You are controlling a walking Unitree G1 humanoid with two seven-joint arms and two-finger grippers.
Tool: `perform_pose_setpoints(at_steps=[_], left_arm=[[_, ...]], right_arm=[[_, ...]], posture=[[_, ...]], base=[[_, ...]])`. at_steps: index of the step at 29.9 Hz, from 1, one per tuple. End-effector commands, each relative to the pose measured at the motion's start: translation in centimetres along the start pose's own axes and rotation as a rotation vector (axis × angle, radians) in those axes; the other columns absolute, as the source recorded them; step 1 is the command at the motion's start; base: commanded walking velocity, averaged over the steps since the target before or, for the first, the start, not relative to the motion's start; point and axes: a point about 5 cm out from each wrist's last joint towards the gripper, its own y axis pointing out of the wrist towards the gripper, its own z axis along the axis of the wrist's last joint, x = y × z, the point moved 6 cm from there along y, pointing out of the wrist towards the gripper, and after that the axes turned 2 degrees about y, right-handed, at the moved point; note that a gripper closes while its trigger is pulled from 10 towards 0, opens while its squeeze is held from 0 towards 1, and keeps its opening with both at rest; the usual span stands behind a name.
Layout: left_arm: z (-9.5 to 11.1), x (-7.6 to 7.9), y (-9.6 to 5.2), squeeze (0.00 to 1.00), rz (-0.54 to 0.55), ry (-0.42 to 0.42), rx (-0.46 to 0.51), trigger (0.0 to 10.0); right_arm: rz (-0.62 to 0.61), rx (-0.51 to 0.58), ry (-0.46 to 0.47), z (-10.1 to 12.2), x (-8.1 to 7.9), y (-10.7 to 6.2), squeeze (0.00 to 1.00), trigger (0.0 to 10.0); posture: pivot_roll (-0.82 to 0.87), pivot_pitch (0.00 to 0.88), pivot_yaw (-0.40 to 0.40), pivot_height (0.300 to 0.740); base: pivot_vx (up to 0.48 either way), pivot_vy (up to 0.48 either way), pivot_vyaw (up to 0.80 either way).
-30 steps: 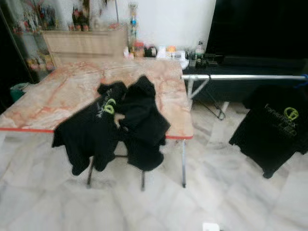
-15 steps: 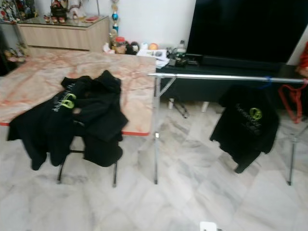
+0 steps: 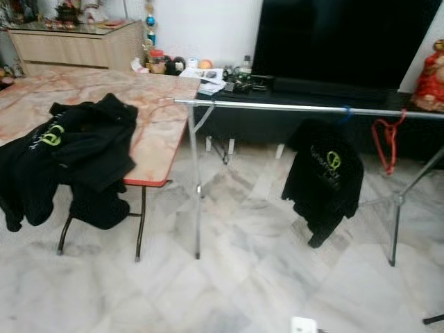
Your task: Hang hanger
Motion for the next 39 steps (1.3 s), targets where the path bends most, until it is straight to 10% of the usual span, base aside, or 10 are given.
perform_pose_setpoints(at_steps=[1,39], left_arm=[[0.18,0.00,0.04,0.00,0.002,-0.007,0.002,10.0],[0.67,0.20,0.11,0.00,-0.014,-0.063,0.014,10.0]], right_arm=[[-0.024,0.009,0.006,0.48,1.06,0.10,0.00,10.0],[-0.049,0.001,0.009,0.78,1.39,0.19,0.00,10.0]], posture=[[0.10,0.000,0.011,0.740],[0.09,0.000,-0.001,0.740]], base=[[0.000,-0.480,0.00],[0.188,-0.034,0.00]])
